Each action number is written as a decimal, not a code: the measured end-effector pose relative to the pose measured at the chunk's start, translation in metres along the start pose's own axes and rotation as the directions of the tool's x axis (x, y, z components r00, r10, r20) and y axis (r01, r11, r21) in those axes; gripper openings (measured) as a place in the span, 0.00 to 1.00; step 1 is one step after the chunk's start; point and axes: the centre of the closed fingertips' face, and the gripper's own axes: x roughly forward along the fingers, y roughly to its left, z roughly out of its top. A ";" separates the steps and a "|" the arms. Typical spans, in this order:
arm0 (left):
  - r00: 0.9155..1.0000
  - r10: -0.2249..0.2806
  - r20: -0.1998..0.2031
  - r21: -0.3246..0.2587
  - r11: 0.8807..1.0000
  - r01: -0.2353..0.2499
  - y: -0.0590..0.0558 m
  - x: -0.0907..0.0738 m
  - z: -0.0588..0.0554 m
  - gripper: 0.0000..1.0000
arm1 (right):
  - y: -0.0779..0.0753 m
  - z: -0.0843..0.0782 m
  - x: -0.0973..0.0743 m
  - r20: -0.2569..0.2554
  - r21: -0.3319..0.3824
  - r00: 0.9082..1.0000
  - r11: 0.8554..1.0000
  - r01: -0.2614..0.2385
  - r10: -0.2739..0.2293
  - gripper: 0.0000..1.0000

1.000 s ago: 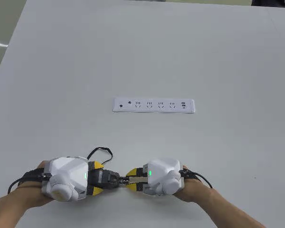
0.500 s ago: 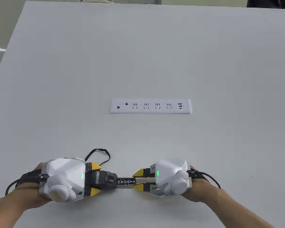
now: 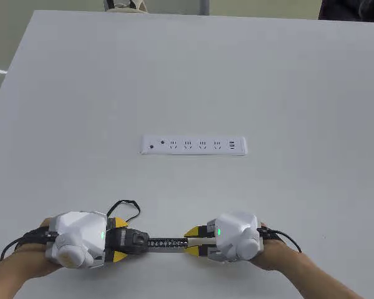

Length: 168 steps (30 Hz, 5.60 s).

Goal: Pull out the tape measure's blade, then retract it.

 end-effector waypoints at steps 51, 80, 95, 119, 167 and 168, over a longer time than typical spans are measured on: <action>1.000 -0.005 -0.009 -0.022 1.000 0.005 0.001 0.002 -0.002 0.29 | -0.001 -0.054 -0.075 -0.031 0.056 0.998 0.997 0.058 -0.057 0.10; 1.000 -0.013 -0.010 -0.024 1.000 0.013 0.001 0.003 0.000 0.29 | -0.001 -0.081 -0.105 -0.068 0.069 0.995 0.995 0.074 -0.070 0.10; 1.000 -0.015 -0.011 -0.026 1.000 0.015 0.001 0.004 0.000 0.29 | 0.000 -0.089 -0.111 -0.077 0.076 0.994 0.994 0.080 -0.074 0.10; 1.000 -0.019 -0.007 -0.040 0.999 0.018 0.001 0.009 0.003 0.30 | -0.003 -0.101 -0.102 -0.113 0.078 0.991 0.994 0.080 -0.071 0.12; 0.938 0.334 0.094 -0.501 0.830 -0.245 -0.066 -0.069 0.003 0.86 | 0.064 -0.045 -0.170 -0.102 0.444 0.868 0.759 0.477 -0.486 0.83; 0.934 0.344 0.090 -0.508 0.823 -0.254 -0.070 -0.072 0.005 0.87 | 0.066 -0.044 -0.172 -0.101 0.448 0.863 0.752 0.484 -0.495 0.84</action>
